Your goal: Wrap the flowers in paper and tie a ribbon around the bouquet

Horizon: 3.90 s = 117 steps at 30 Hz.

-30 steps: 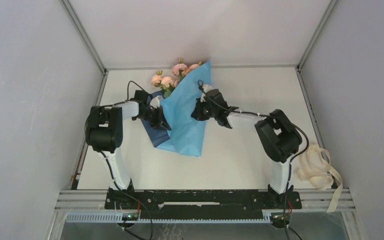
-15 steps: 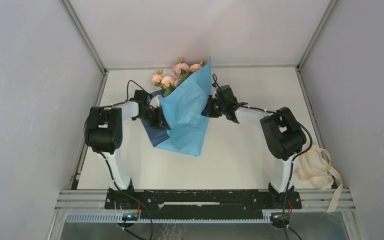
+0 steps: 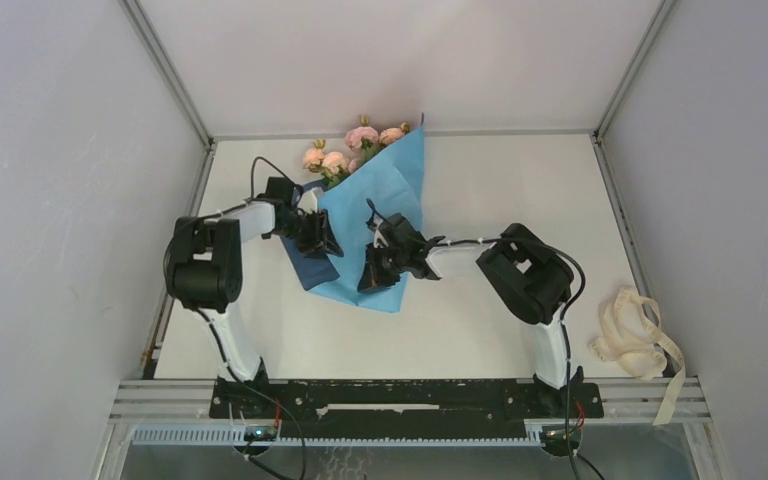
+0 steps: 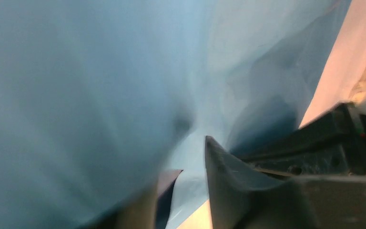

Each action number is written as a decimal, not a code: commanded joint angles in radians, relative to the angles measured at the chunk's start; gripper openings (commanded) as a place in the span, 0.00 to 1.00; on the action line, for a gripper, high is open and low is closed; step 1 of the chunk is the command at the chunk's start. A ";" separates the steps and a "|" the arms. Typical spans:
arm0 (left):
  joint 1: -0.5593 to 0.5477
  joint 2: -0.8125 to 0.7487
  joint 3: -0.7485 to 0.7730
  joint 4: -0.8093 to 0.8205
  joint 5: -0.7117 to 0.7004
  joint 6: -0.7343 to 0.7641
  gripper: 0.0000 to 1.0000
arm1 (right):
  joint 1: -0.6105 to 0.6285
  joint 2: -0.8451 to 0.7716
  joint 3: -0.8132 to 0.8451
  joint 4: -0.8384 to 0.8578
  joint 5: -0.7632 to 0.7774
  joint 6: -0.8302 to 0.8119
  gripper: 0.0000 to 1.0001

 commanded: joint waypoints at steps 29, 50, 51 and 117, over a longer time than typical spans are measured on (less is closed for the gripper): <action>0.056 -0.499 -0.649 0.176 -0.193 -0.521 0.81 | -0.014 0.005 -0.055 0.089 0.057 0.170 0.08; 0.058 -0.360 -0.520 0.099 -0.305 -0.442 0.05 | -0.008 -0.002 -0.056 0.060 0.045 0.160 0.07; 0.058 -0.372 -0.511 0.087 -0.318 -0.429 0.01 | -0.008 -0.001 -0.056 0.059 0.045 0.161 0.07; -0.820 -0.178 -0.073 -0.132 -0.510 0.679 0.00 | -0.424 -0.512 -0.394 0.276 -0.127 0.209 0.65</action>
